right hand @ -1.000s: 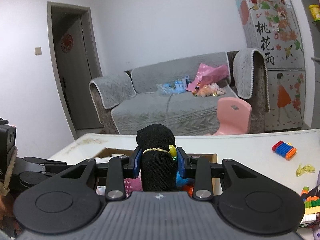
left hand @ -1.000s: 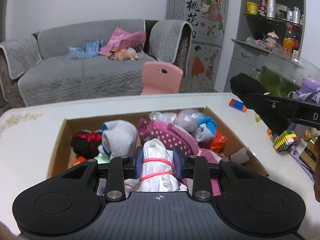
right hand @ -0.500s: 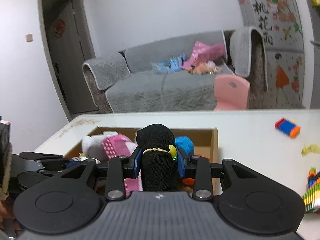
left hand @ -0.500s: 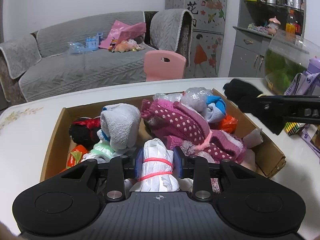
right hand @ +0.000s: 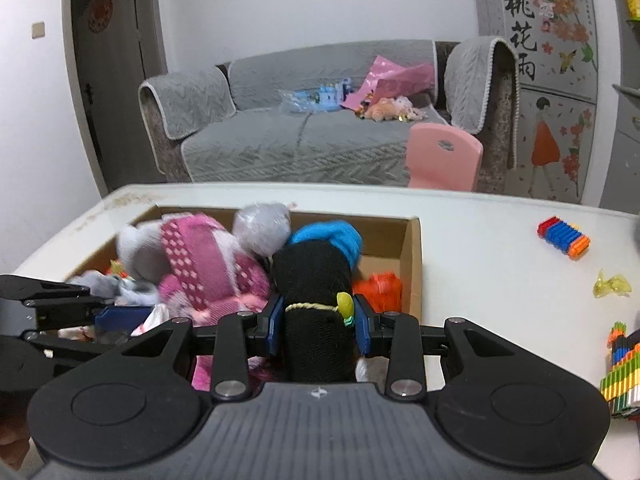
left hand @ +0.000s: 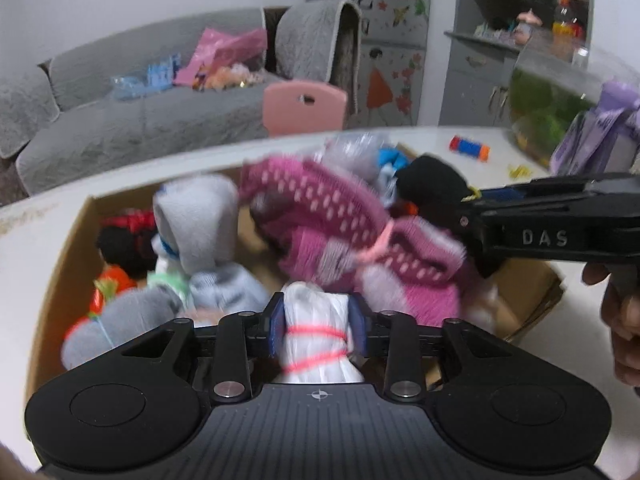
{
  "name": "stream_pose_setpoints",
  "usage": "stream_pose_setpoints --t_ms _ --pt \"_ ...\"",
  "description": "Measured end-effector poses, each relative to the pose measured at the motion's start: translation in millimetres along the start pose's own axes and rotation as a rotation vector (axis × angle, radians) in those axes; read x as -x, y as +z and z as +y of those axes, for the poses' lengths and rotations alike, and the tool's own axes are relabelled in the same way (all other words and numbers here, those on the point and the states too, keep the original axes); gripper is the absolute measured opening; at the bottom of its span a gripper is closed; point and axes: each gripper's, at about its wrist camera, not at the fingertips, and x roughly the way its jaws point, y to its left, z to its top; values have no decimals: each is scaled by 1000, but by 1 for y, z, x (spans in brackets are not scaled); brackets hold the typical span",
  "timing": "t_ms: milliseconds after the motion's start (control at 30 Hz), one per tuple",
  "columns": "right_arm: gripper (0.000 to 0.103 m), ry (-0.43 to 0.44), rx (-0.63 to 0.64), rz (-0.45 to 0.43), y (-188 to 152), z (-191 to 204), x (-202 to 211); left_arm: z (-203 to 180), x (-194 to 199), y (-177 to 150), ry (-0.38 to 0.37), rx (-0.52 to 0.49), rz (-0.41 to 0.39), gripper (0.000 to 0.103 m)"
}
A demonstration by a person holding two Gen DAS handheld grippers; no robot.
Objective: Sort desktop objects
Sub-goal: 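Carry both held socks over the cardboard box, then lower both socks into the box and open both tools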
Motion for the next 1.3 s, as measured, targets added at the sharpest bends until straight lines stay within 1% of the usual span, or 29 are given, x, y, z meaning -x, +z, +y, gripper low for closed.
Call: stream_pose_setpoints --t_ms 133,233,533,567,600,633,667,700,800,833,867,933,967,1133,1200,1233,1267,1300 --pt "33 1 -17 3 -2 -4 -1 -2 4 1 14 -7 -10 44" --pt "33 -3 -7 4 -2 -2 1 1 2 0 2 15 -1 43" --pt "34 -6 -14 7 -4 0 -3 0 2 0 4 15 4 43" --pt "34 -5 -17 9 -4 -1 -3 0 2 0 4 14 4 47" --pt "34 -5 -19 8 -4 -1 -3 -1 3 0 7 10 2 55" --pt "35 -6 -19 6 -5 -1 -3 -1 4 -1 15 5 1 59" --pt "38 -12 -19 2 -5 -1 -2 -2 5 -1 25 1 1 67" --pt "39 -18 -19 -3 -6 -1 -2 -2 6 -1 34 -2 2 74" --pt "43 -21 -13 -16 -5 -1 3 -3 11 0 42 -8 -9 79" --pt "52 -17 -12 -26 -5 -1 6 -2 14 1 35 -4 -10 82" --pt "63 -13 -10 -42 -4 0 10 -2 17 2 29 -1 -13 88" --pt "70 1 2 -75 -3 2 18 -3 25 3 35 -12 -31 98" --pt "72 7 13 -90 -3 5 22 -4 30 3 48 -23 -45 102" --pt "79 17 65 -159 -1 16 37 -9 47 4 85 -53 -87 103" --pt "83 23 70 -188 -1 19 43 -9 52 4 100 -59 -99 103" --pt "87 24 68 -204 0 20 46 -9 53 3 110 -61 -103 103" --pt "89 24 68 -222 0 20 48 -7 55 3 118 -63 -104 103" --pt "89 25 67 -236 1 20 50 -6 56 3 127 -64 -107 103"
